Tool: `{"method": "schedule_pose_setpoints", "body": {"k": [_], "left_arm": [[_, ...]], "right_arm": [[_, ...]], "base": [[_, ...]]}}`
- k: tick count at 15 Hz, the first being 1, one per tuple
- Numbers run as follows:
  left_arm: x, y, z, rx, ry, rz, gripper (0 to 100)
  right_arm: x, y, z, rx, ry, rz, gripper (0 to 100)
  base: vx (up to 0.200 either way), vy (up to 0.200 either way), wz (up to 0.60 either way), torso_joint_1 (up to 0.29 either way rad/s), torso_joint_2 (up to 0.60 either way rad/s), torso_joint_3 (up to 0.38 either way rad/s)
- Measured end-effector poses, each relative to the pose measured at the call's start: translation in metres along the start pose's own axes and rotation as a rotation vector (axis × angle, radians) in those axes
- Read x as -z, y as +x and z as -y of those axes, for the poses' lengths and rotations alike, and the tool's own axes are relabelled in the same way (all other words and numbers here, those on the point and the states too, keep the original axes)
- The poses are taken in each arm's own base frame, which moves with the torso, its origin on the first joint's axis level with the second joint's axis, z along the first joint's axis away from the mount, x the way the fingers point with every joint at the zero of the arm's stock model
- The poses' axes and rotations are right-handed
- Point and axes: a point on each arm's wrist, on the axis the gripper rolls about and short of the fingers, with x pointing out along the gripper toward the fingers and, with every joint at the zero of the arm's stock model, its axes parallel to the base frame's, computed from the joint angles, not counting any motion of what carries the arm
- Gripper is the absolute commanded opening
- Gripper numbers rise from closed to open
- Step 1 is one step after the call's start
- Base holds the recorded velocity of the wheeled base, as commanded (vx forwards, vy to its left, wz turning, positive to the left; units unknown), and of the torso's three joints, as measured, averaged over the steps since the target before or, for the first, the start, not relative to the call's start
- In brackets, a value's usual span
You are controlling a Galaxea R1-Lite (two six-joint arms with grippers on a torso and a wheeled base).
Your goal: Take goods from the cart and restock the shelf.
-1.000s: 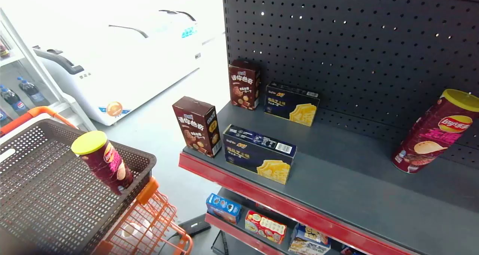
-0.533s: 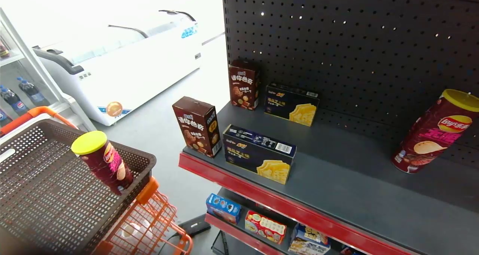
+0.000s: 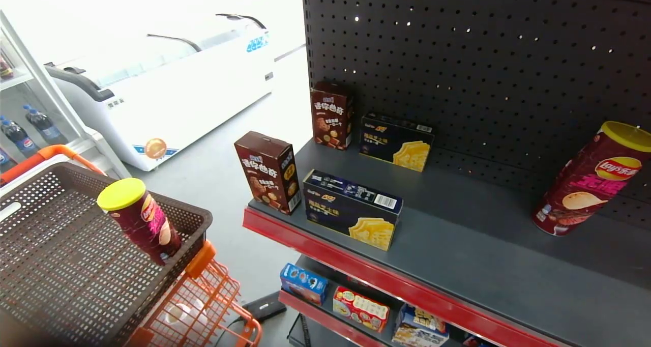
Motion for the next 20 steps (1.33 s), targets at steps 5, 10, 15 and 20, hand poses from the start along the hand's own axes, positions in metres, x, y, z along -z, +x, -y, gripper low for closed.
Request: {"method": "schedule_pose_setpoints", "body": {"k": [5,10,15,20], "left_arm": [[-0.030,0.076,-0.003,-0.092,0.001,-0.180,100],[-0.025,0.156,-0.006,-0.122,-0.002,-0.071,100],[0.001,0.214,-0.008,-0.140,-0.008,0.009,100],[0.019,0.267,-0.010,-0.149,-0.008,0.034,100]], "right_arm": [[0.000,0.000,0.000,0.000,0.000,0.000,100],[0.000,0.000,0.000,0.000,0.000,0.000,100],[0.000,0.000,0.000,-0.001,0.000,0.000,100],[0.000,0.000,0.000,0.000,0.000,0.000,100]], "base": [[0.000,0.000,0.00,0.000,0.00,0.000],[0.000,0.000,0.00,0.000,0.00,0.000],[0.000,0.000,0.00,0.000,0.00,0.000],[0.000,0.000,0.00,0.000,0.00,0.000]]}}
